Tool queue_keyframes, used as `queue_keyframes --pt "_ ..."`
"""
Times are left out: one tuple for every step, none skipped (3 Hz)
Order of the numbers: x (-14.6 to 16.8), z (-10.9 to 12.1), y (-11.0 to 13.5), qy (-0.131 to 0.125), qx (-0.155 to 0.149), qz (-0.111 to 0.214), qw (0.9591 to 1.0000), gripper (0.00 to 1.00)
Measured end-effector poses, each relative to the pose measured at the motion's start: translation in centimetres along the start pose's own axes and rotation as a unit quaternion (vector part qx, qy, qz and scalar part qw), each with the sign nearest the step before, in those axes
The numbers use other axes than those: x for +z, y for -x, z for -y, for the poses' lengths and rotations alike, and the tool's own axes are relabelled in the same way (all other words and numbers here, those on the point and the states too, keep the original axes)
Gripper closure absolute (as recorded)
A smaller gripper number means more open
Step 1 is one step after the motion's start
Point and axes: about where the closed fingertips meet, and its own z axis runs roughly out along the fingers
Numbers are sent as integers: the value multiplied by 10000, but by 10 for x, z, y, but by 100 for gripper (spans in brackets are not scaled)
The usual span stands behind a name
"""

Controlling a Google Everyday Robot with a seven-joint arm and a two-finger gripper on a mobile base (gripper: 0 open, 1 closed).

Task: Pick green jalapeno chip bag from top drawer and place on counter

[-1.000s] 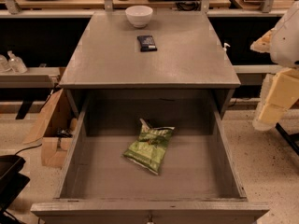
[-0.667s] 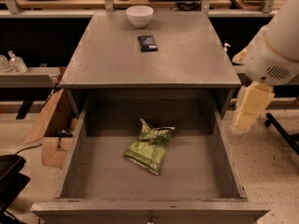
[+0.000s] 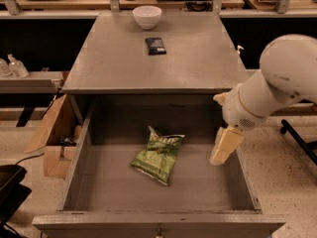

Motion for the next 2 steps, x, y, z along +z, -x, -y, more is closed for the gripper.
queue_keyframes --pt "65 4 32 -204 -27 680 9975 0" --pt "59 14 35 -402 -26 721 9966 0"
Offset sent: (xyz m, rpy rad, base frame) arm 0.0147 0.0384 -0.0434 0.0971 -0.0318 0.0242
